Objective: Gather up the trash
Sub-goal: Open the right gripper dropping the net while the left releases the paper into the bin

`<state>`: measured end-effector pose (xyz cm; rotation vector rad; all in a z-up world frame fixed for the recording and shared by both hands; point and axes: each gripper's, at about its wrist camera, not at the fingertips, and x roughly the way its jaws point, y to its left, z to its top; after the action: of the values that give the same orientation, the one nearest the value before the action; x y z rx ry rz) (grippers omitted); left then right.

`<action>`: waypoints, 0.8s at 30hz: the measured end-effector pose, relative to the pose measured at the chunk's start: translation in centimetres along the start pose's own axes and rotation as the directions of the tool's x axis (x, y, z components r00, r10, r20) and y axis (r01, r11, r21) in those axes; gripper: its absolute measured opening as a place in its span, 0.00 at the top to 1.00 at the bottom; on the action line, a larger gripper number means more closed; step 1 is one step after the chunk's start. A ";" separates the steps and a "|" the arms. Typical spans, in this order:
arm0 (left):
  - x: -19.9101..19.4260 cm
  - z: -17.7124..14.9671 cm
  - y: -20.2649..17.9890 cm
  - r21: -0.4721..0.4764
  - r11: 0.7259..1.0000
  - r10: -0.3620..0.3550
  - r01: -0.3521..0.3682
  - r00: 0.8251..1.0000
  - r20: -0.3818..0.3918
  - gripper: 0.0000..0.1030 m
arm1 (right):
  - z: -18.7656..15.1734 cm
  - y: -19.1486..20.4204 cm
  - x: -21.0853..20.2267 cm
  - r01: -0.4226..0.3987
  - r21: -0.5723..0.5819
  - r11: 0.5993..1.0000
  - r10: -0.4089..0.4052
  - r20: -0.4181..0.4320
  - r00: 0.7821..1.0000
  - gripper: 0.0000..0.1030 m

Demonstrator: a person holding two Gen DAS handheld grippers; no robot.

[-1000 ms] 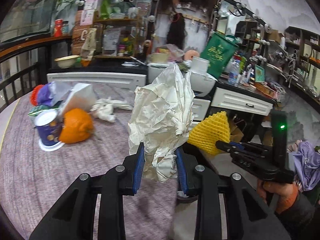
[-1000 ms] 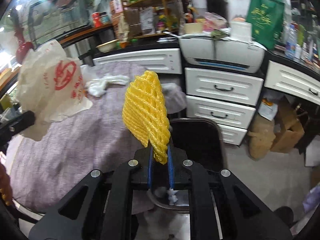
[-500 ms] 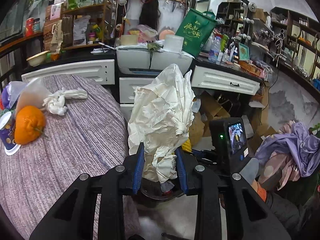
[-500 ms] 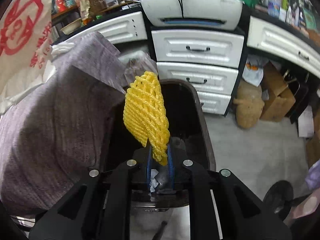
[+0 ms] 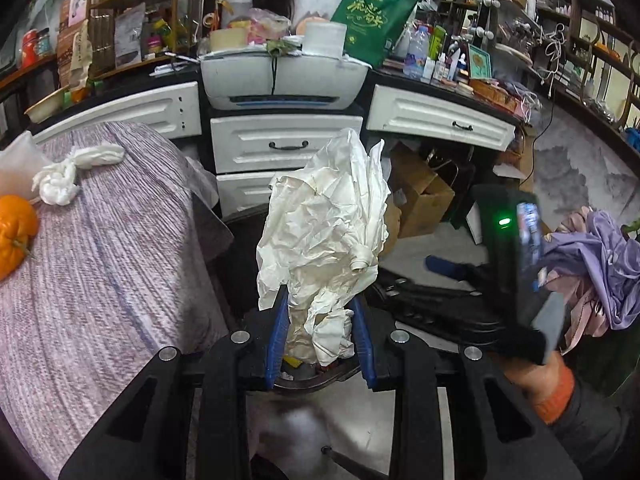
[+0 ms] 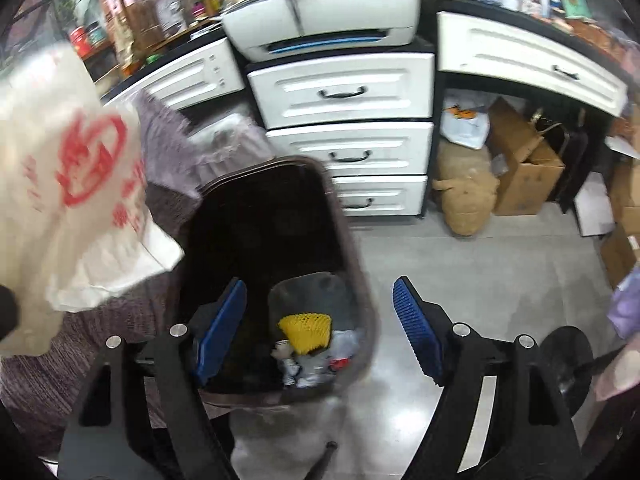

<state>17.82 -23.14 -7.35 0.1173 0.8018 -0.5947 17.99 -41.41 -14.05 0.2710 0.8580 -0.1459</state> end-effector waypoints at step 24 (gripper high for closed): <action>12.4 -2.4 -0.8 0.007 1.000 0.028 -0.028 0.963 -0.268 0.66 | -2.3 -4.6 -6.2 0.079 0.053 0.995 -0.084 0.109 0.990 0.22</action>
<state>22.59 -28.69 -17.74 0.2149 1.0599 -0.5599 11.22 -45.04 -11.56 0.2713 0.7563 -0.2563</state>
